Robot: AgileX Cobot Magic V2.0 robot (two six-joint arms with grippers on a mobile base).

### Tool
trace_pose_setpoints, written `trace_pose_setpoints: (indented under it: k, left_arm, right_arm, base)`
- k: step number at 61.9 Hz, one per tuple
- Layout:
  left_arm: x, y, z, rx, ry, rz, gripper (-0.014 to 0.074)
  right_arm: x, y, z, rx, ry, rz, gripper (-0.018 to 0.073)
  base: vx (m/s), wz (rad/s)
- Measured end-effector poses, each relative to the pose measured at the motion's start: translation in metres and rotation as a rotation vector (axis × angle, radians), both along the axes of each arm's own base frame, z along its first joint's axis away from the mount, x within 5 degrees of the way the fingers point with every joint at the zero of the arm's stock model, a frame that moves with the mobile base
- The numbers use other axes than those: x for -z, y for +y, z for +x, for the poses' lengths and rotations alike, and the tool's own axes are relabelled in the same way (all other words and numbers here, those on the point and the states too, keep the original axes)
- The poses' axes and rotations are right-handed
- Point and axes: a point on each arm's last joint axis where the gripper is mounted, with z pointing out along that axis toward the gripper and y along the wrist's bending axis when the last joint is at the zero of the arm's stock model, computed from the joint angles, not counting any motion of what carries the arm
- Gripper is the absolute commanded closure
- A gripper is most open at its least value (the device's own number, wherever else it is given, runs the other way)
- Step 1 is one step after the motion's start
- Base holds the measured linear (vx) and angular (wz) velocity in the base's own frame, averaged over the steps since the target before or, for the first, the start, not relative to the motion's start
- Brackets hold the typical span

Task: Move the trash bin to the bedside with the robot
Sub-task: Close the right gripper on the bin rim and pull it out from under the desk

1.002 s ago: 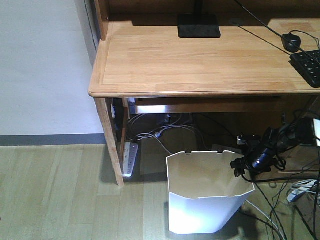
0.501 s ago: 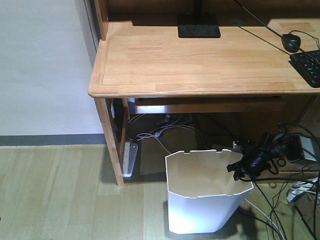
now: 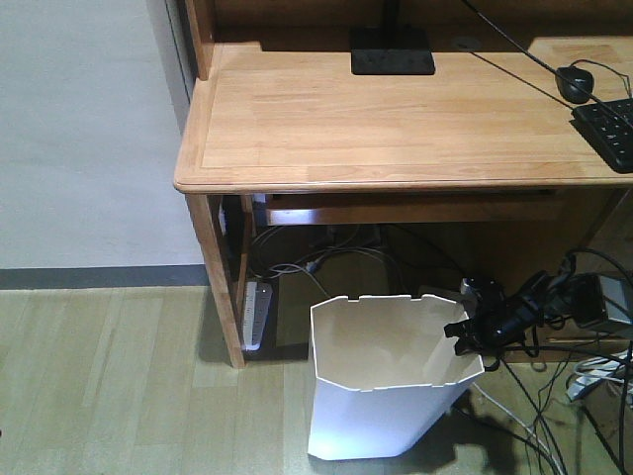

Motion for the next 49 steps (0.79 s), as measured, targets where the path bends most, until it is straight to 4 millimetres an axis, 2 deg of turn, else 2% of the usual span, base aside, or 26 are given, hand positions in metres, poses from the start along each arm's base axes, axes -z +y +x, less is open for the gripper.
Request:
trace_pose_setpoints:
  k: [15, 32, 49]
  left_arm:
    - [0.0, 0.0, 0.0, 0.0, 0.0, 0.0, 0.0602]
    - [0.0, 0.0, 0.0, 0.0, 0.0, 0.0, 0.0602]
    - [0.0, 0.0, 0.0, 0.0, 0.0, 0.0, 0.0602]
  right_arm:
    - [-0.012, 0.0, 0.0, -0.018, 0.034, 0.077, 0.0565]
    - [-0.053, -0.001, 0.01, -0.052, 0.024, 0.077, 0.0565]
    - [-0.083, -0.001, -0.017, 0.009, -0.021, -0.013, 0.0565]
  base:
    - [0.0, 0.0]
    - [0.0, 0.0]
    - [0.0, 0.0]
